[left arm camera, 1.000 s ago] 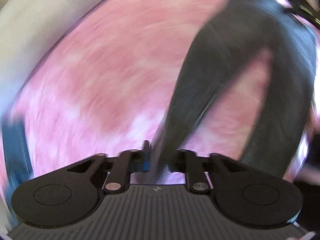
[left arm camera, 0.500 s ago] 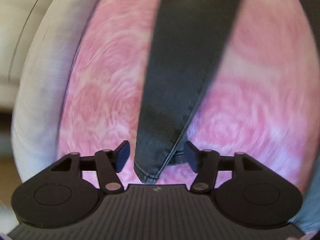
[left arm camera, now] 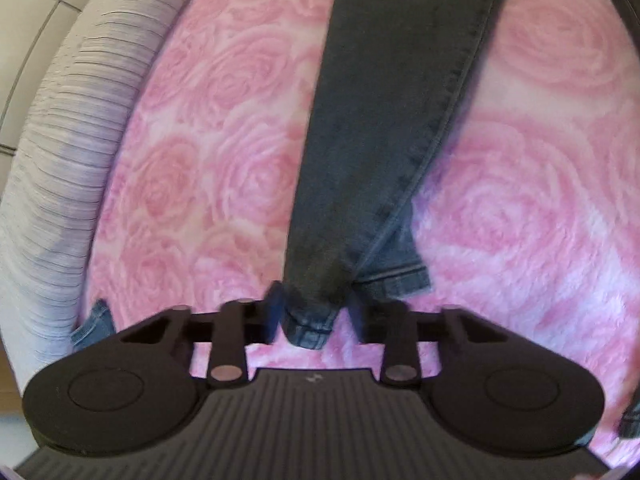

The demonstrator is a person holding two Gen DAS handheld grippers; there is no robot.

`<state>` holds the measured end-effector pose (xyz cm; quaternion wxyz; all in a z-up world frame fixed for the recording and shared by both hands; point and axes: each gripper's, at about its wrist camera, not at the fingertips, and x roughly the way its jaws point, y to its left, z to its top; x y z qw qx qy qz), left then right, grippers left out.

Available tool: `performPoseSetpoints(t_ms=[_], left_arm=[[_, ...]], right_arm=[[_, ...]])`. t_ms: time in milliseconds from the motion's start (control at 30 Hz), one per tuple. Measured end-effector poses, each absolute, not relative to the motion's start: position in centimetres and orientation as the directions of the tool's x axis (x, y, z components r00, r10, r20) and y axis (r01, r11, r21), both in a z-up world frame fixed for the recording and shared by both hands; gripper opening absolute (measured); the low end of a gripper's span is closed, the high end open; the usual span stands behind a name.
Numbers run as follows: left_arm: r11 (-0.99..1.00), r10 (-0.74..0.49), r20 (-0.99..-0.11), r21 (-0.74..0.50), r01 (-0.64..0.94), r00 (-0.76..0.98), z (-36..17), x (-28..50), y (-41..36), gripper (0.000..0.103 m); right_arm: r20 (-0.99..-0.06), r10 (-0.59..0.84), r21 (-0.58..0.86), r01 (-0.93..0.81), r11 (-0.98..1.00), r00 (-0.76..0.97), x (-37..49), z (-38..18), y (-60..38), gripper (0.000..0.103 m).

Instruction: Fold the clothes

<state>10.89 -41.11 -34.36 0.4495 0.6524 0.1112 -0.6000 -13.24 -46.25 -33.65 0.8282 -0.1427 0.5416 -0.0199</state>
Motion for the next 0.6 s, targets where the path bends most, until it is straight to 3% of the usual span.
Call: performPoseSetpoints(t_ms=[100,133,167,200,333,433,567,600], left_arm=[[-0.553,-0.43,-0.867,0.472,0.686,0.25,-32.6,10.7,-41.6,0.009],[-0.533,-0.458,-0.853,0.489,0.691,0.251,-31.3,10.8,-41.9,0.009],[-0.511,-0.489,-0.835,0.51,0.692,0.254,-29.9,10.9,-42.2,0.009],[-0.489,-0.526,-0.81,0.538,0.687,0.259,-28.4,10.9,-42.4,0.009],[-0.405,-0.655,-0.711,0.616,0.675,0.256,-21.4,10.2,-41.2,0.008],[-0.404,-0.659,-0.714,0.603,0.688,0.238,-19.3,9.1,-38.1,0.008],[-0.456,-0.544,-0.801,0.531,0.714,0.249,-24.5,7.5,-34.2,0.013],[-0.473,-0.501,-0.825,0.513,0.716,0.261,-26.6,7.3,-33.7,0.017]], right_arm=[[-0.871,-0.227,-0.304,-0.114,0.946,0.436,-12.9,-32.6,-46.6,0.056],[-0.863,-0.24,-0.319,-0.112,0.941,0.444,-12.8,-32.2,-46.7,0.05],[-0.856,-0.252,-0.334,-0.109,0.936,0.452,-12.7,-31.9,-46.8,0.033],[-0.848,-0.265,-0.348,-0.106,0.931,0.46,-12.5,-31.5,-46.9,0.001],[-0.813,-0.314,-0.407,-0.092,0.909,0.49,-12.1,-30.1,-47.3,0.0],[-0.776,-0.298,-0.426,-0.114,0.897,0.555,-13.6,-26.5,-47.5,0.0],[-0.818,-0.231,-0.374,-0.183,0.909,0.526,-15.7,-27.2,-45.4,0.001],[-0.84,-0.209,-0.349,-0.203,0.915,0.5,-15.8,-28.2,-44.9,0.007]])
